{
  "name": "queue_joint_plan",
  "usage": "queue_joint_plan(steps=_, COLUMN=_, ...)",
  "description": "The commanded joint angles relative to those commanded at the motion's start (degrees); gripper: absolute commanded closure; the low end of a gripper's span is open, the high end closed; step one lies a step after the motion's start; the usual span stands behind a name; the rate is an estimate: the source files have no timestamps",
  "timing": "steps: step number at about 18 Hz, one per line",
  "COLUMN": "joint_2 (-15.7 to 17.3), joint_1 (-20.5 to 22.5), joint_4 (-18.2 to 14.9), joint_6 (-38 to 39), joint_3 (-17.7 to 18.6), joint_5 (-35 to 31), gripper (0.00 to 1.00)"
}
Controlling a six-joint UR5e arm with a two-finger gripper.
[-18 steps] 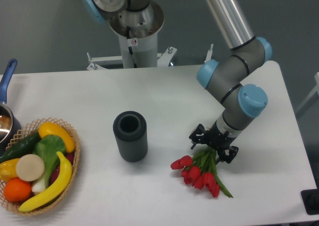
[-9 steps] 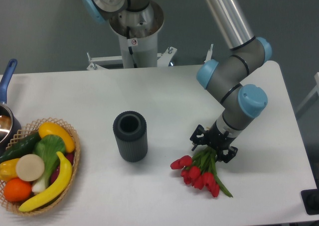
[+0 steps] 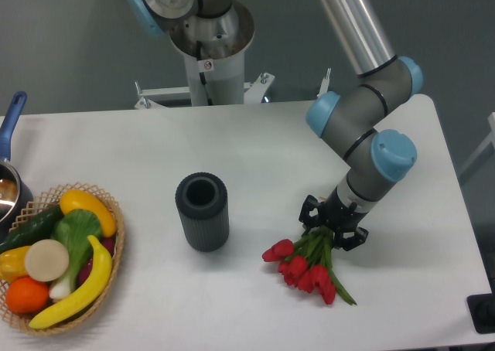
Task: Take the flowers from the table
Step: 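Close the gripper on the tulip stems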
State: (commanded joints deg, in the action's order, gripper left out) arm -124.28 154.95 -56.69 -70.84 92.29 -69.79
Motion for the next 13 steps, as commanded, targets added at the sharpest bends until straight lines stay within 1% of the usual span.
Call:
queue_joint_plan(steps=3, joint_2=0.35, joint_1=0.00, joint_4=-0.44, joint_6=0.09, joint_3=0.00, joint_5=0.26, gripper=0.57)
queue_joint_plan(steps=7, joint_2=0.35, joint_1=0.00, joint_4=-0.35, joint_6=0.09, joint_3=0.00, joint_5=0.26, gripper=0.57)
queue_joint_plan(steps=13, joint_2=0.44, joint_1=0.00, joint_4=-0.35, joint_6=0.09, joint_3=0.00, joint_5=0.18, gripper=0.62)
